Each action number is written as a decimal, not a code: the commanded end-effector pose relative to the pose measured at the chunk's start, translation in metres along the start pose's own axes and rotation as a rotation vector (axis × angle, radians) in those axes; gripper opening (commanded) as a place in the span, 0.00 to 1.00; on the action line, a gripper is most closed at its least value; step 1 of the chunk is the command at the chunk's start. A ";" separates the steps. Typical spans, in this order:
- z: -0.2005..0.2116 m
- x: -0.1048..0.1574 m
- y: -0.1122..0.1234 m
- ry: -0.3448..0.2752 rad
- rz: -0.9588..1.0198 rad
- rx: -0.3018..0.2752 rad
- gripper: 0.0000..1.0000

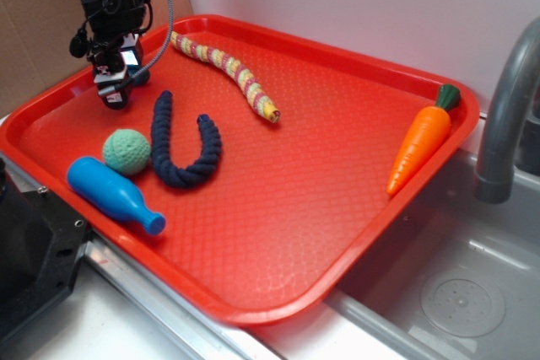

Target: Grab the plastic pickle.

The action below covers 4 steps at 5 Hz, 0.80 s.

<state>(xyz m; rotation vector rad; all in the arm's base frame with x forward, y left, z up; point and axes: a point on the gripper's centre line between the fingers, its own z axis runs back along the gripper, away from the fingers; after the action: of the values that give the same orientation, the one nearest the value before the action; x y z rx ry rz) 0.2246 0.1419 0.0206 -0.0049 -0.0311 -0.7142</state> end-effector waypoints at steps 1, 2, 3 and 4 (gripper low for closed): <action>0.013 0.011 -0.001 -0.005 0.012 0.049 0.00; 0.011 0.015 -0.007 0.031 0.044 0.087 0.00; 0.033 0.039 -0.025 0.064 0.096 0.156 0.00; 0.087 0.066 -0.059 -0.096 0.352 0.202 0.00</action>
<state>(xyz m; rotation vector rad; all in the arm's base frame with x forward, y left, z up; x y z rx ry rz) 0.2245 0.0567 0.0994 0.1263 -0.1567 -0.3412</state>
